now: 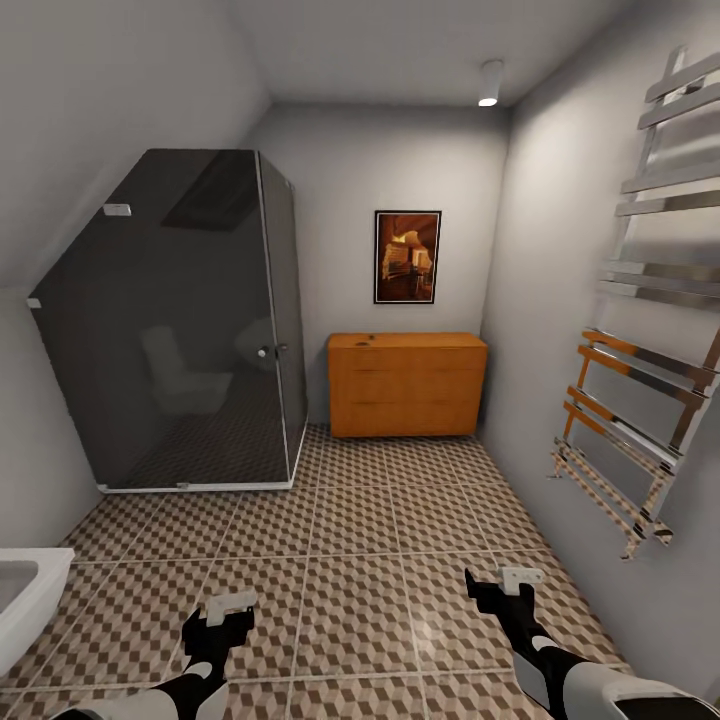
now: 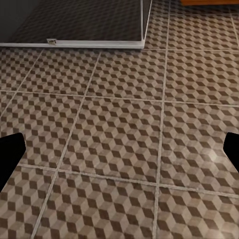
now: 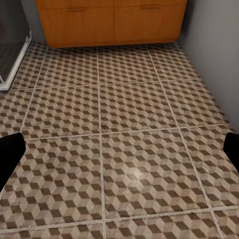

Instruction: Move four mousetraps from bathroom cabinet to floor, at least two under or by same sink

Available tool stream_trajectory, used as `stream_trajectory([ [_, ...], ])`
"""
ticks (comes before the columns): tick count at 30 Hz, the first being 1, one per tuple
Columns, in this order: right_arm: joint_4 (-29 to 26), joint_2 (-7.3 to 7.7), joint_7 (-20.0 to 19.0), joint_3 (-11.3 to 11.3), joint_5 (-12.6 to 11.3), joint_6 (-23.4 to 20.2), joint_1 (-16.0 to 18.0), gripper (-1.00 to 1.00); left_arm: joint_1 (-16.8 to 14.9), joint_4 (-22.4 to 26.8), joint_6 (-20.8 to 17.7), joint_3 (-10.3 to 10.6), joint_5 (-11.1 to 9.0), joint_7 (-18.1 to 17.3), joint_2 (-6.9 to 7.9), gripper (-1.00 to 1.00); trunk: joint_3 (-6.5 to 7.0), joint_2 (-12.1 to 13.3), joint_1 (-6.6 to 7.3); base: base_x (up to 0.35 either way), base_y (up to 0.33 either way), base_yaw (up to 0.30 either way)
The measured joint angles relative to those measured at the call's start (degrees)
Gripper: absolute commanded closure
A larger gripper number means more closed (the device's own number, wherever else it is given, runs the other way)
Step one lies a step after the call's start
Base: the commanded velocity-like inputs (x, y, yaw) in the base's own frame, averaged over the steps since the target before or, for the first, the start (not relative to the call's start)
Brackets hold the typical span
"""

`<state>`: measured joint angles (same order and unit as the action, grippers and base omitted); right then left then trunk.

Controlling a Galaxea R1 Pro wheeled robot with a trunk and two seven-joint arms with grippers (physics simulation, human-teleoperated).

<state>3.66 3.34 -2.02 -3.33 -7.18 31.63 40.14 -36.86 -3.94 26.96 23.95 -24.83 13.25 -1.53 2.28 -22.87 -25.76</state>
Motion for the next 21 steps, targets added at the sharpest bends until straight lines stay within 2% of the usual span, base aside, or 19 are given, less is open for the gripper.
stream_trajectory([
  [7,0.04,0.0,0.1,0.0,0.01,0.0,-0.01,-1.0,0.01,0.07,-0.33,0.0,0.0,-0.07,0.0,-1.0,0.0,-0.01,0.03,0.161,0.0,0.0],
  [21,0.02,0.0,0.23,0.0,-0.05,-0.02,0.01,-1.0,0.01,0.14,-0.44,0.0,-0.01,-0.1,0.0,-1.0,0.0,-0.01,0.03,0.319,-0.003,0.0],
])
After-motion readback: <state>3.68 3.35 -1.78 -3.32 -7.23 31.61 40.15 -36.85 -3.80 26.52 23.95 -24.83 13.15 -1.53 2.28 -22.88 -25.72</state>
